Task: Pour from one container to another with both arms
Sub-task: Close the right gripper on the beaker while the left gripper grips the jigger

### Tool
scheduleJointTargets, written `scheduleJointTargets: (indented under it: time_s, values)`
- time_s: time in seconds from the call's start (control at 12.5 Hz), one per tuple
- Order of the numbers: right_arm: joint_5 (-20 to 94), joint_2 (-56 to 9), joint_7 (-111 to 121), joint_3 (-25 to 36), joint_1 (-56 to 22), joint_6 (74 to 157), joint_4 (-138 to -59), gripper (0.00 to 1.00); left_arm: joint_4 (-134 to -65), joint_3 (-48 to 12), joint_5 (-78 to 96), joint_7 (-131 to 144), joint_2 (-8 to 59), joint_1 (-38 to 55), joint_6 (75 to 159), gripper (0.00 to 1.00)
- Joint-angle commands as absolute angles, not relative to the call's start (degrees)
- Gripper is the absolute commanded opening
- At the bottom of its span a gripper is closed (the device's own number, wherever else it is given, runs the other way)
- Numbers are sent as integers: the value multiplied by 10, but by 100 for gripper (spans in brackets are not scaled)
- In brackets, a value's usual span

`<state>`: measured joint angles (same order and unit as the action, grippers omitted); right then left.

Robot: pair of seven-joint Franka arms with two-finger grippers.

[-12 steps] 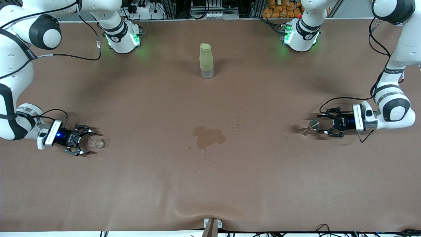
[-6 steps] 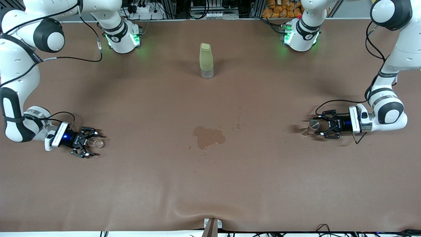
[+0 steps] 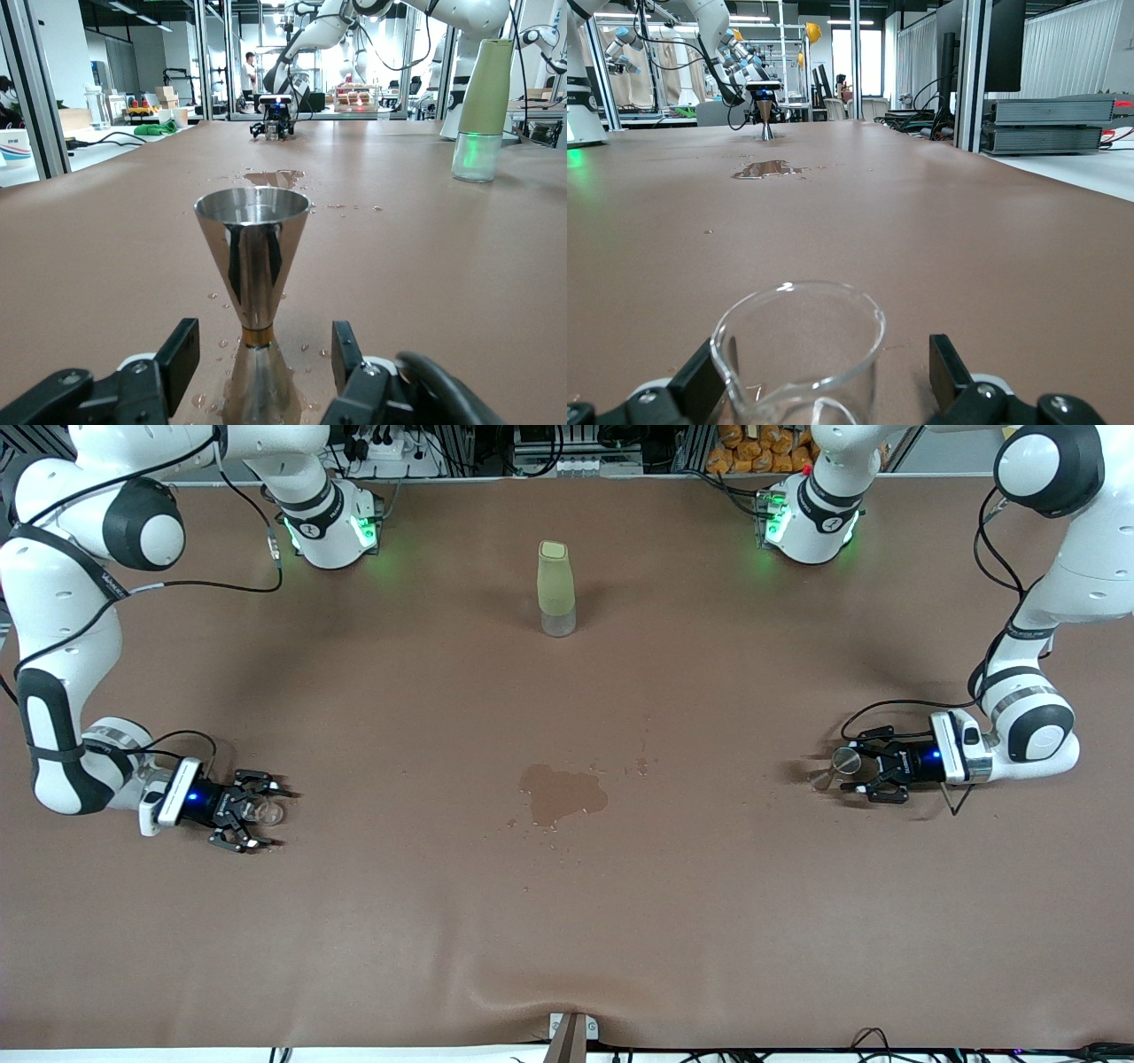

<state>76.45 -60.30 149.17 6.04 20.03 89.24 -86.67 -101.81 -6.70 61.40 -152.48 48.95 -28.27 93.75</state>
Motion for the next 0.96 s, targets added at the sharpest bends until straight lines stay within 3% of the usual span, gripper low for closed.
scheduleJointTargets:
  time_s: [0.0,0.24,0.32,0.64,0.88]
  values:
    - [779,-617,1496,62,198,889,-857,100,-1006,-69,627,-1539,503,-287,919,68]
    - [779,-621,1496,62,198,889,-856,97,-1006,-69,635,-1539,505,-286,915,68]
    - [779,-621,1496,62,198,889,-856,66,-1006,-69,635,-1539,508,-286,915,68]
    - [779,-622,1496,62,198,889,-856,4,-1002,-69,643,-1540,516,-283,916,66]
    - [779,-623,1496,62,198,889,-856,0,-1001,-71,644,-1539,518,-282,915,64]
